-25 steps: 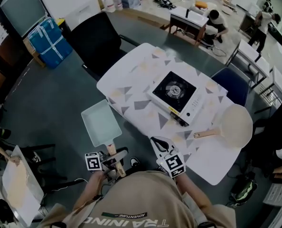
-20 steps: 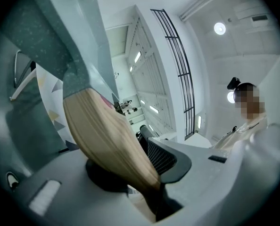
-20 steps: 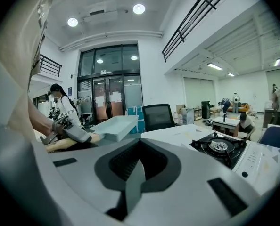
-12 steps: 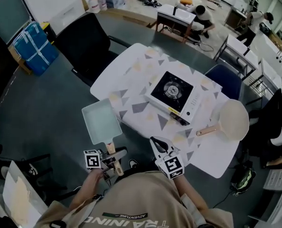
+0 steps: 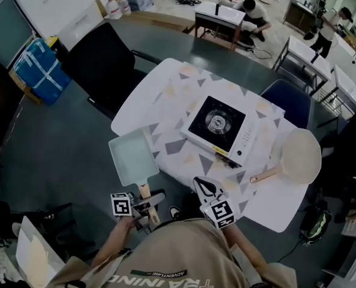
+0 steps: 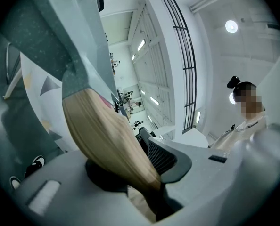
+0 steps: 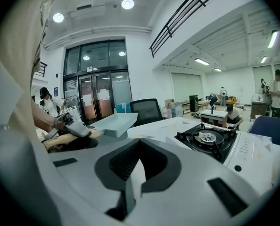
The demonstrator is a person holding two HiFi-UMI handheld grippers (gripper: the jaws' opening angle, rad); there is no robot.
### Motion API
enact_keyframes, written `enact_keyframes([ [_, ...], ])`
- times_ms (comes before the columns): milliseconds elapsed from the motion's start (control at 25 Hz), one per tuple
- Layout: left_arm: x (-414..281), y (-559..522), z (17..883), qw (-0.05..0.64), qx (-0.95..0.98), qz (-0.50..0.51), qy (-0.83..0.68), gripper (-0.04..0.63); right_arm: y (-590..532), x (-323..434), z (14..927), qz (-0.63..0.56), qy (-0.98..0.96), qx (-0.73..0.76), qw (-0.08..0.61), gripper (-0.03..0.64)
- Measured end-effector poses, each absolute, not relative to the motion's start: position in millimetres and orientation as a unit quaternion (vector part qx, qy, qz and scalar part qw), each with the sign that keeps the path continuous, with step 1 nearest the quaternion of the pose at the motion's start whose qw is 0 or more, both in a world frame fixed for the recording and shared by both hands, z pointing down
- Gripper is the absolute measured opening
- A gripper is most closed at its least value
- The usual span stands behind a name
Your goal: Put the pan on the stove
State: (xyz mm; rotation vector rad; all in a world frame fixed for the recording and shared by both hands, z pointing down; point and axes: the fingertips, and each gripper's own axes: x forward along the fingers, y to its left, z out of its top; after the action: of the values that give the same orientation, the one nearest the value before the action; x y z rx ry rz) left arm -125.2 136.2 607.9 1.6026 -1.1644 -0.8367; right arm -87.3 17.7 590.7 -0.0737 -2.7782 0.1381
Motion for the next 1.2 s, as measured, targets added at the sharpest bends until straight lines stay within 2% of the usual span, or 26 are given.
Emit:
enact_keyframes([
  [400, -160.5, 50.1, 593.7, 0.481, 0.68, -0.315, -0.456, 0.124, -67.6, -120.9, 596.2, 0.073, -0.986, 0.0, 0.152, -0.002],
  [800, -156.8, -42.2, 588.4, 0.49, 0.715, -0.287, -0.408, 0.124, -154.1, -104.6, 601.4, 0.093, -0.984, 0.074, 0.136, -0.002],
  [1200, -150.0, -94.3, 585.3, 0.513, 0.742, -0.265, -0.342, 0.126, -179.2, -83.0, 610.7, 0.105, -0.974, 0.136, 0.147, -0.002],
])
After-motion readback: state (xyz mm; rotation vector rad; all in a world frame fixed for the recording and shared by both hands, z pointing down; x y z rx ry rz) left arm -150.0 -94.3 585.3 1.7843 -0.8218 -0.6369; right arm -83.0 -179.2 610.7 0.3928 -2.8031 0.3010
